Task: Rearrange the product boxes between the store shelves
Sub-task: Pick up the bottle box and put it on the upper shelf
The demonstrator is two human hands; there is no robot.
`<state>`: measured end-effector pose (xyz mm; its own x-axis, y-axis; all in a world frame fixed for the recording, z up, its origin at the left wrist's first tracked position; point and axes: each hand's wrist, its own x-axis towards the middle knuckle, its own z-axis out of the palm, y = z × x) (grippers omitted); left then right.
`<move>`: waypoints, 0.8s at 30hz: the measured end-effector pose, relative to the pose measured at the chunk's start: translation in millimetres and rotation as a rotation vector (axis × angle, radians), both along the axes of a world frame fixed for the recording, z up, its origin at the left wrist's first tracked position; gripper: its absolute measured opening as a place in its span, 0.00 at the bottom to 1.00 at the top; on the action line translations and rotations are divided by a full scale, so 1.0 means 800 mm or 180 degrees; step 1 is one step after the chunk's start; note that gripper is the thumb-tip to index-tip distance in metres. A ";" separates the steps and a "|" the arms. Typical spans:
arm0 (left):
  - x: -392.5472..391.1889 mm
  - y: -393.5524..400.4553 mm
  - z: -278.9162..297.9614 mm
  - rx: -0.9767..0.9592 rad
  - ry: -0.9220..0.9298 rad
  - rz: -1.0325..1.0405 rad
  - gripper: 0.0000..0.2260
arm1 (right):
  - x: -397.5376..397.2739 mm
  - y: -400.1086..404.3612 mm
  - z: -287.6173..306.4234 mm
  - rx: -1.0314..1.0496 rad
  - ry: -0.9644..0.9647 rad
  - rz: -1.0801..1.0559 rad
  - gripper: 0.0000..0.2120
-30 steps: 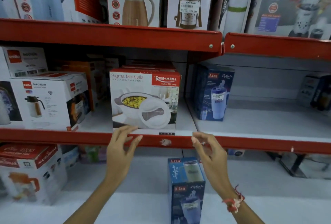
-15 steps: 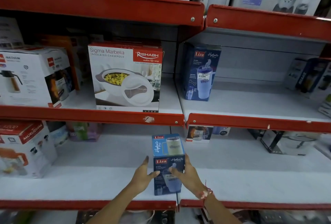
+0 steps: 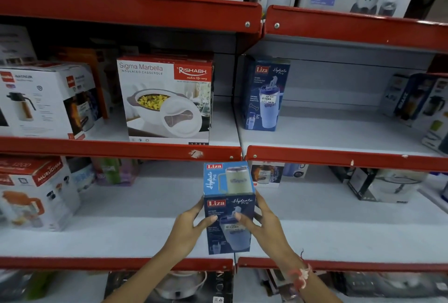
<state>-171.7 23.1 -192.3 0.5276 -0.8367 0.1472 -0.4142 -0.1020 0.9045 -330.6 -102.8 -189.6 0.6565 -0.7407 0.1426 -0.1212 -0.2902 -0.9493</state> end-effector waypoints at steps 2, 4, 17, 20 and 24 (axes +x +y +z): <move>-0.007 0.008 0.030 -0.0156 0.0028 -0.0045 0.26 | -0.011 0.004 0.027 -0.0081 -0.0111 0.0008 0.34; -0.012 0.014 0.067 -0.0389 0.0045 -0.0143 0.29 | -0.021 0.006 0.062 -0.0199 -0.0275 0.0011 0.35; -0.019 -0.011 0.301 -0.1636 -0.0238 -0.0607 0.22 | -0.045 -0.015 0.308 -0.1142 -0.1014 0.0036 0.28; -0.018 -0.015 0.323 -0.1728 -0.0239 -0.0629 0.20 | -0.048 -0.020 0.331 -0.1203 -0.1044 0.0039 0.27; -0.019 -0.020 0.326 -0.1726 -0.0146 -0.0629 0.22 | -0.049 -0.023 0.335 -0.1184 -0.1027 0.0072 0.27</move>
<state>-187.3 6.9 68.4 0.3518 -0.7173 0.6015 -0.4183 0.4544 0.7865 -369.9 -121.3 78.4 0.5506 -0.5871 0.5935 0.1722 -0.6158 -0.7689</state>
